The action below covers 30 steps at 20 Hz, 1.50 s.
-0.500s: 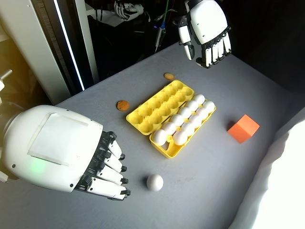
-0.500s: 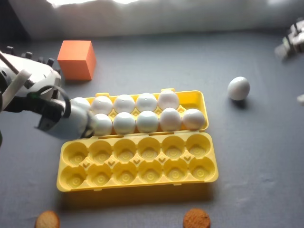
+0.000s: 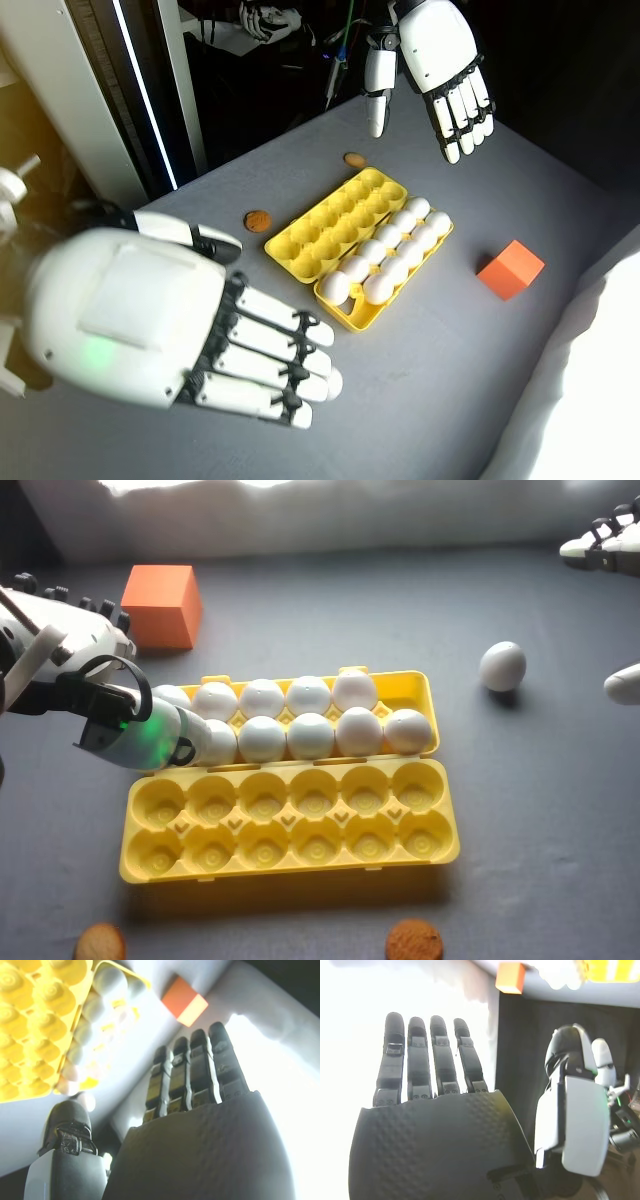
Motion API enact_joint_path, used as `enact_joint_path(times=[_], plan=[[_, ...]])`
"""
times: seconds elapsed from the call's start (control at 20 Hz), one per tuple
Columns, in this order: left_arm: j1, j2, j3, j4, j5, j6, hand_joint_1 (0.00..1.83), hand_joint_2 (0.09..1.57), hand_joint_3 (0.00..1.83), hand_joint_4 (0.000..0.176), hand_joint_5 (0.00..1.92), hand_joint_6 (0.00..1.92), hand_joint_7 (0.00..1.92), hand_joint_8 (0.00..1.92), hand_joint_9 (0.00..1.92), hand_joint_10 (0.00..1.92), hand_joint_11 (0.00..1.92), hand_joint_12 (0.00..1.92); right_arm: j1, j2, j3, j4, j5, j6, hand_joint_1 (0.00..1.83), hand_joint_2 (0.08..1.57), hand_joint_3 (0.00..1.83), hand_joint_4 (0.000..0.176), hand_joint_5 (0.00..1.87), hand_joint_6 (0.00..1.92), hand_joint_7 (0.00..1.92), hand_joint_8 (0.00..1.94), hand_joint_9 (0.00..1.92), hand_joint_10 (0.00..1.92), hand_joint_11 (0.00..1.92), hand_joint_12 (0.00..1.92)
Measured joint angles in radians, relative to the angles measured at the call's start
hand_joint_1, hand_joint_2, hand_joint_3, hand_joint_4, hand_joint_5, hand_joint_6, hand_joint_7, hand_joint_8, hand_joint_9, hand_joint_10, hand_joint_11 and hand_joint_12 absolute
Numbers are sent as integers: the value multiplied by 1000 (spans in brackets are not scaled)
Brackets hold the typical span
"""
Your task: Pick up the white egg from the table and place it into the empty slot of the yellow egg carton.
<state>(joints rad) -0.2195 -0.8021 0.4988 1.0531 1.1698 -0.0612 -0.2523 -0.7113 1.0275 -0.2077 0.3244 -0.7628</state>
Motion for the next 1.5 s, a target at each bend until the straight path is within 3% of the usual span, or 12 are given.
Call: enact_joint_path(times=[0.1, 0.2, 0.3, 0.4, 0.55, 0.6, 0.75, 0.85, 1.0, 1.15, 1.35, 1.5], plan=[[0, 0, 0, 0, -4, 0, 0, 1199, 3, 0, 158, 1, 132, 2, 102, 2, 0, 166, 8, -31, 23, 3, -5, 0, 808, 918, 0, 0, 135, 6, 177, 8, 196, 14, 0, 655], [0, 0, 0, 0, -3, 0, 0, 1199, 3, 0, 158, 1, 132, 2, 102, 2, 0, 166, 38, -63, 36, 5, -41, 0, 808, 918, 0, 0, 135, 6, 177, 8, 196, 14, 0, 655], [0, 0, 0, 0, -3, 0, 0, 1200, 2, 0, 228, 4, 210, 7, 168, 6, 0, 339, 56, -97, 58, 15, -46, 0, 1060, 936, 0, 0, 294, 25, 339, 21, 329, 33, 0, 915], [0, 0, 0, 0, -2, 0, 0, 1193, 0, 0, 177, 0, 148, 1, 112, 0, 0, 227, 68, -138, 86, 43, -63, -1, 1094, 939, 0, 0, 407, 17, 475, 13, 456, 35, 7, 1082], [0, 0, 0, 1, -4, 0, 9, 1231, 3, 0, 239, 3, 203, 0, 154, 3, 0, 335, 75, -203, 143, 106, -118, 0, 1089, 965, 9, 0, 462, 20, 543, 18, 537, 47, 99, 1093], [0, 0, 0, 1, -3, 0, 1, 1231, 2, 0, 207, 4, 166, 3, 117, 4, 0, 227, 75, -220, 160, 111, -132, 0, 1063, 985, 7, 0, 511, 25, 595, 23, 590, 53, 153, 1059], [0, 0, 0, 0, 1, 0, 0, 1236, 1, 0, 252, 7, 228, 7, 177, 11, 0, 356, 75, -270, 209, 114, -135, 18, 1076, 1006, 4, 0, 560, 26, 638, 22, 612, 46, 138, 1080], [0, 0, 0, 0, 0, 0, 0, 1253, 4, 0, 240, 0, 216, 1, 161, 2, 0, 282, 75, -301, 235, 114, -131, 19, 1109, 996, 0, 0, 565, 24, 652, 26, 630, 53, 158, 1094], [0, 0, 0, 1, 0, 0, 59, 1252, 0, 0, 302, 9, 285, 9, 224, 11, 0, 431, 75, -351, 284, 134, -106, 20, 1107, 997, 0, 0, 540, 11, 623, 11, 611, 43, 138, 1094], [0, 0, 0, -2, 1, 0, 0, 1268, 3, 0, 222, 2, 213, 3, 153, 4, 0, 255, 73, -390, 323, 173, -96, 21, 1123, 981, 0, 0, 573, 20, 651, 20, 634, 50, 160, 1096], [0, 0, 0, 0, 1, 0, 0, 1262, 0, 0, 228, 0, 219, 1, 166, 6, 0, 290, 22, -431, 362, 197, -89, 21, 1137, 987, 0, 0, 537, 2, 611, 1, 600, 31, 134, 1083], [0, 0, 0, 1, 1, 0, 35, 1256, 0, 0, 276, 3, 275, 4, 228, 7, 0, 444, 0, -440, 372, 202, -96, 21, 1146, 982, 0, 0, 547, 4, 623, 4, 621, 31, 166, 1057]])
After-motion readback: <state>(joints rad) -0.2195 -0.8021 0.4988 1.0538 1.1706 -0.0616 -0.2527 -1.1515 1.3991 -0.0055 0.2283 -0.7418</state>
